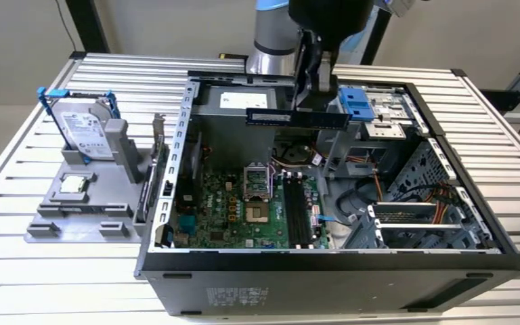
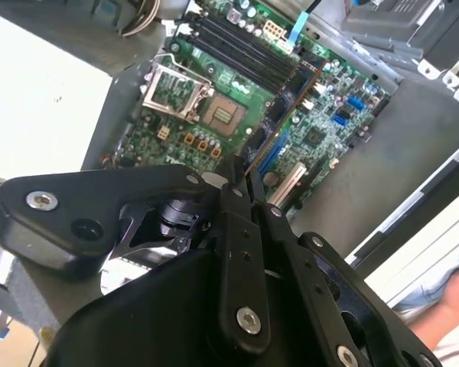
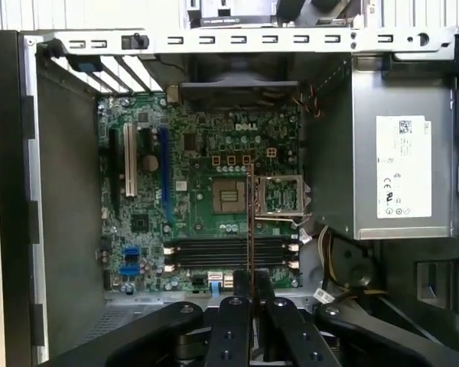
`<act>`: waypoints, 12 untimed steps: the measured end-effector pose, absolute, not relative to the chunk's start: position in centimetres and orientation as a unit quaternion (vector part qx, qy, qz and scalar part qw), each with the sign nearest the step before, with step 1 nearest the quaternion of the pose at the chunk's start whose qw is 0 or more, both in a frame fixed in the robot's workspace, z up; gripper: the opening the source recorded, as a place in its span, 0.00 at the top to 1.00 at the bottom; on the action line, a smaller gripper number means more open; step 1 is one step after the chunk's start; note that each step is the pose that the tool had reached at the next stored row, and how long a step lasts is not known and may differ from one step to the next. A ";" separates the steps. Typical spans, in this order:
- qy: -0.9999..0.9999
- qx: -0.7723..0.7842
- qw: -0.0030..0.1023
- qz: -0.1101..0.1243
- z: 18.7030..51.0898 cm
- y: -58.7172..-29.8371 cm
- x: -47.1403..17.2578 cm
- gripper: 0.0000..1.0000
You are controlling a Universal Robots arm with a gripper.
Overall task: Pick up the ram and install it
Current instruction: 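Pick up the ram and move it above insertion slot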
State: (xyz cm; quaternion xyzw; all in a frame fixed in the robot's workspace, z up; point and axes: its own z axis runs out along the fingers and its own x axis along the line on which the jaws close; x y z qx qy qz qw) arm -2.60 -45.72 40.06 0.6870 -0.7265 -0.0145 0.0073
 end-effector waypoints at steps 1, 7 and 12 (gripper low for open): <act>-0.727 0.686 0.007 -0.015 40.1 -45.7 -2.4 1.00; -0.731 0.682 0.007 -0.015 40.1 -45.7 -1.1 1.00; -0.737 0.676 0.007 -0.015 40.1 -45.7 -0.4 1.00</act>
